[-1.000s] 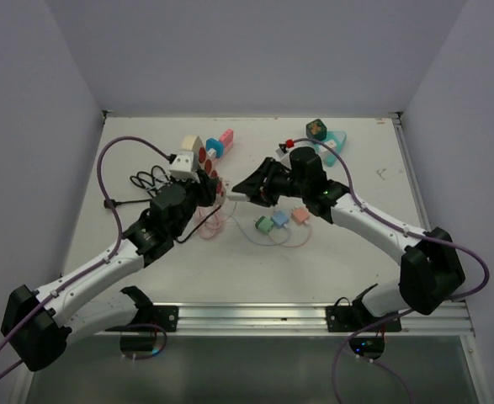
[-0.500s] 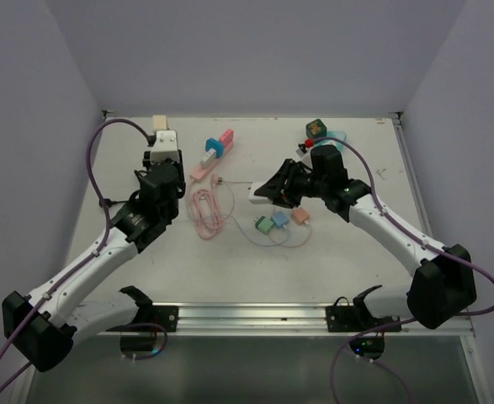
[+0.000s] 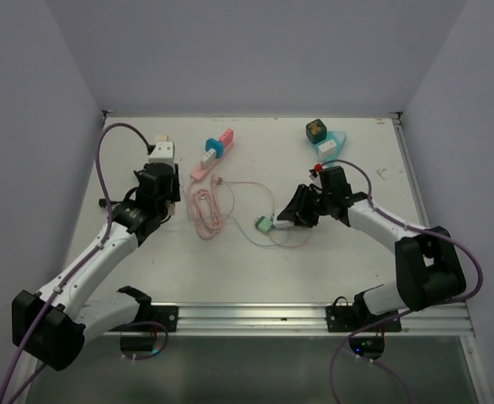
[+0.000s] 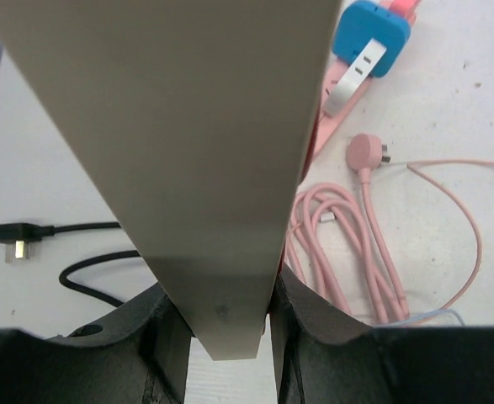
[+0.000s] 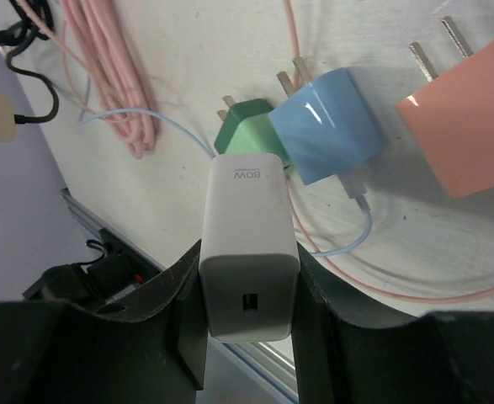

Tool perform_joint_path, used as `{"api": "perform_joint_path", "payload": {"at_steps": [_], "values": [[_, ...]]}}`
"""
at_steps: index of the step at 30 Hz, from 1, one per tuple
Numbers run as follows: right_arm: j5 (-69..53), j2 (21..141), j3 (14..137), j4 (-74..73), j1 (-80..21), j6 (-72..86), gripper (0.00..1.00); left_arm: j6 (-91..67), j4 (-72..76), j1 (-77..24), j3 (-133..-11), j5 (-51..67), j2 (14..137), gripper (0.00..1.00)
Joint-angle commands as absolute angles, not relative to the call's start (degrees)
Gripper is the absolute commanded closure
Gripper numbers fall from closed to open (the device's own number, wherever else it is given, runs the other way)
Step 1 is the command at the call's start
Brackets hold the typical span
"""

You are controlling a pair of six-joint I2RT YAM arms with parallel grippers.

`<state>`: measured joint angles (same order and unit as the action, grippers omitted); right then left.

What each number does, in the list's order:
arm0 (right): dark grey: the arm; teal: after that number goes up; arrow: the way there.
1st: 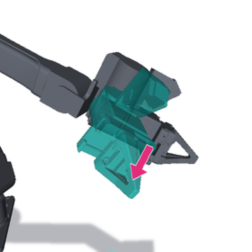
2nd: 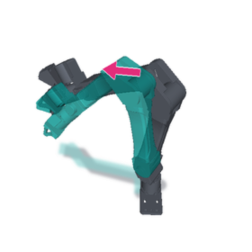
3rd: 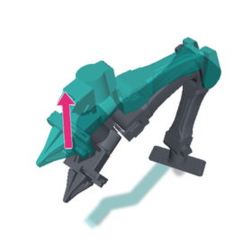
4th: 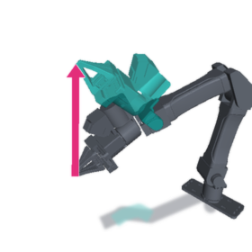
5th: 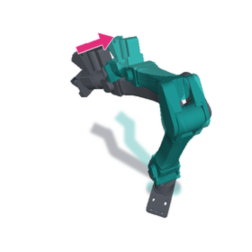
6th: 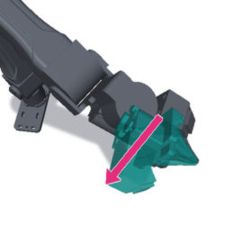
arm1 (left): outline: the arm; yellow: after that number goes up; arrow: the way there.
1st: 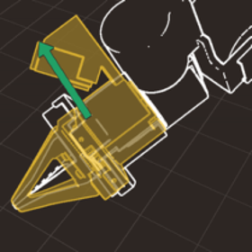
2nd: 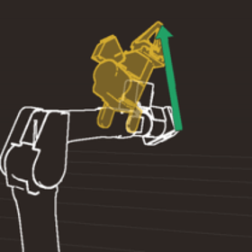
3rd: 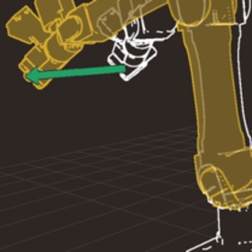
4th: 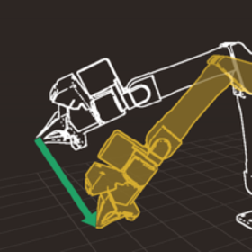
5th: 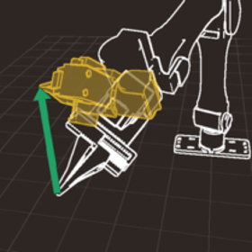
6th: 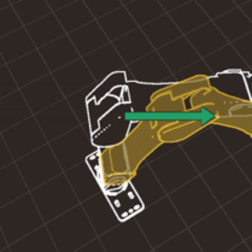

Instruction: Pull the plug off the socket

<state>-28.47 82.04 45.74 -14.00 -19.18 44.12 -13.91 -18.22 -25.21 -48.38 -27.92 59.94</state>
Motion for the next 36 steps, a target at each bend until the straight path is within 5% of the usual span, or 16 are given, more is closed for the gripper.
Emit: {"api": "perform_joint_path", "payload": {"at_steps": [1, 20, 29, 36], "values": [[-30.1, 85.0, 44.6, -9.4, -18.9, 40.5, 0.96, -15.7, -19.0, -23.3, -49.2, -23.9, 62.9, 1.00], [-22.1, 79.9, 44.4, -17.6, -17.1, 32.3, 0.21, -19.0, -23.3, -8.5, -61.7, -21.8, 87.7, 1.00], [-14.4, 70.9, 48.6, -27.1, -17.1, 28.6, 0.14, -19.9, -23.1, 0.0, -73.6, -16.9, 104.8, 0.96], [-12.0, 64.7, 53.3, -31.5, -17.1, 27.0, 0.11, -18.7, -24.9, 4.5, -80.3, -15.0, 107.6, 0.73]]}}
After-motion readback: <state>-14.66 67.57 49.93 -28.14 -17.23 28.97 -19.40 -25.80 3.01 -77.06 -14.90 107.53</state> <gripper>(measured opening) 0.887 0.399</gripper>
